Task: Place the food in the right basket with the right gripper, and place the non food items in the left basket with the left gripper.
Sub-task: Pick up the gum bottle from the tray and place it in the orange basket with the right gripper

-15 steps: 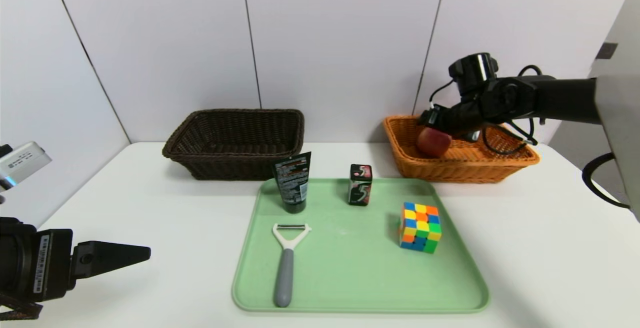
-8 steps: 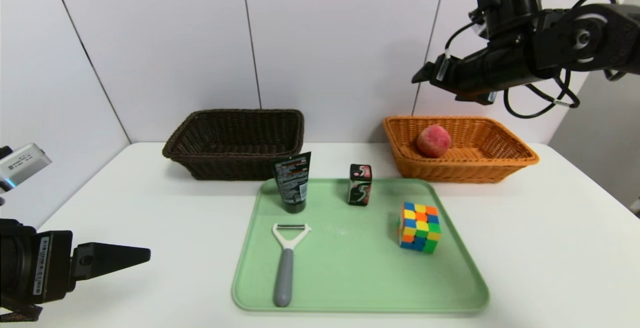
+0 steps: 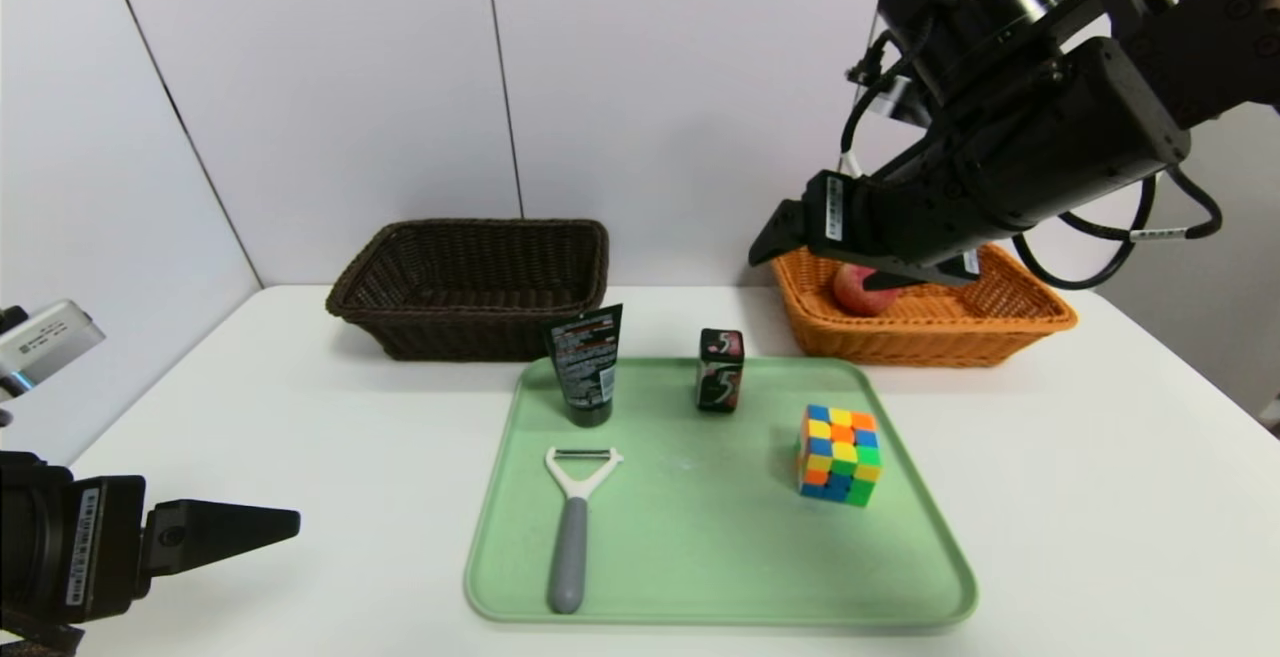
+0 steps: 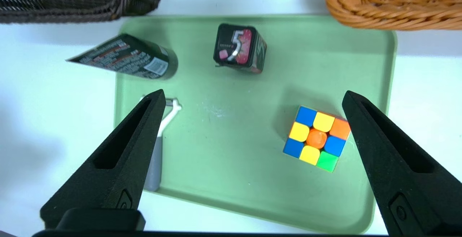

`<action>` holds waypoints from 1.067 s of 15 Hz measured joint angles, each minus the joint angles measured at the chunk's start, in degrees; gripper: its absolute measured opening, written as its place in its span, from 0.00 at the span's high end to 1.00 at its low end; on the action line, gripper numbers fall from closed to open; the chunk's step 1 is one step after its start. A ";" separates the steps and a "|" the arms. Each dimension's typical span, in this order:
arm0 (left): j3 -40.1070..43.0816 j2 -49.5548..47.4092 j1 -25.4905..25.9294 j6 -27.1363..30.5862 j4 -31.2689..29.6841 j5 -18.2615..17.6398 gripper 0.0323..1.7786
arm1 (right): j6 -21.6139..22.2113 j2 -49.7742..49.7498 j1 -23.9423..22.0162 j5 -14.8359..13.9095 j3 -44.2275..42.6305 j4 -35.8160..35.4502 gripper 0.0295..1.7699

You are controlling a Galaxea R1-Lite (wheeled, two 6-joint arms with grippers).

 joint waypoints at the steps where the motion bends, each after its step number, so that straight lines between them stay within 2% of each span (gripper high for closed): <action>1: 0.13 -0.05 0.01 0.00 0.00 0.00 0.05 | 0.09 0.61 1.07 -0.13 0.00 0.44 0.04; 4: 0.24 -0.05 0.01 0.02 -0.02 0.00 0.05 | 1.79 3.44 3.74 -1.95 -0.10 0.96 0.04; 8: 0.72 -0.05 0.04 0.06 0.00 0.00 0.05 | 3.12 8.24 5.03 -4.21 -0.21 0.27 0.04; 11: 0.94 -0.05 0.00 0.11 -0.05 0.02 0.05 | 4.74 12.18 5.03 -7.19 -0.24 -4.08 0.04; 16: 1.40 -0.02 -0.05 0.04 -0.07 0.00 0.05 | 6.97 17.47 4.85 -7.79 -0.27 -7.75 0.04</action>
